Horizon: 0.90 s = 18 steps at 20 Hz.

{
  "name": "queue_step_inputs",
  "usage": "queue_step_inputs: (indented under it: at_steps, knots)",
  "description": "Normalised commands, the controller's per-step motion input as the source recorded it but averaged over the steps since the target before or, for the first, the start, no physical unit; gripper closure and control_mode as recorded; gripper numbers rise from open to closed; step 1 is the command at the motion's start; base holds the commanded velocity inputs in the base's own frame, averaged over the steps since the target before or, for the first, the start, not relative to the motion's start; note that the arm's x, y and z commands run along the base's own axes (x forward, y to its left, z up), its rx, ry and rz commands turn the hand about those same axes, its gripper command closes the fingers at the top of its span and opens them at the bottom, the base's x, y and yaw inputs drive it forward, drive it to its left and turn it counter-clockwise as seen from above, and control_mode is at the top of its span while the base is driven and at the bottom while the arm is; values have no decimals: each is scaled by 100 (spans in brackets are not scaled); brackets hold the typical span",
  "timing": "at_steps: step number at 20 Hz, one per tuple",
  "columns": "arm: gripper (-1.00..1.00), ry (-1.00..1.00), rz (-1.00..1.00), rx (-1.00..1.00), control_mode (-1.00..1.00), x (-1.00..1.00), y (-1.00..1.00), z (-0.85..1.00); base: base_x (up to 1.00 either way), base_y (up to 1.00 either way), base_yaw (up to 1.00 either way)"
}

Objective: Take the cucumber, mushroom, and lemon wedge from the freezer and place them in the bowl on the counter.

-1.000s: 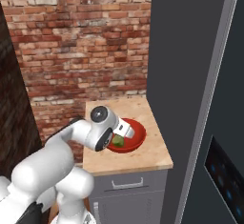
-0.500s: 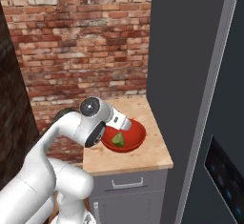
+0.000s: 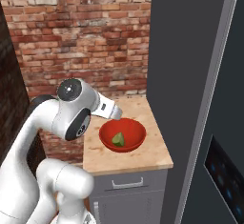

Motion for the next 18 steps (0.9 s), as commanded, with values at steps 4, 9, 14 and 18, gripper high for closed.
queue_step_inputs:
  at_steps: [4,9,14,18]
  knots:
    - [-100,13,1,-10,-100,-95,52,93,0,0,0]
    - [-100,10,0,-4,-100,-99,48,66,0,0,0]
    - [-100,6,6,0,-100,-87,14,48,0,0,0]
    - [-100,0,0,1,-100,-72,0,27,0,0,0]
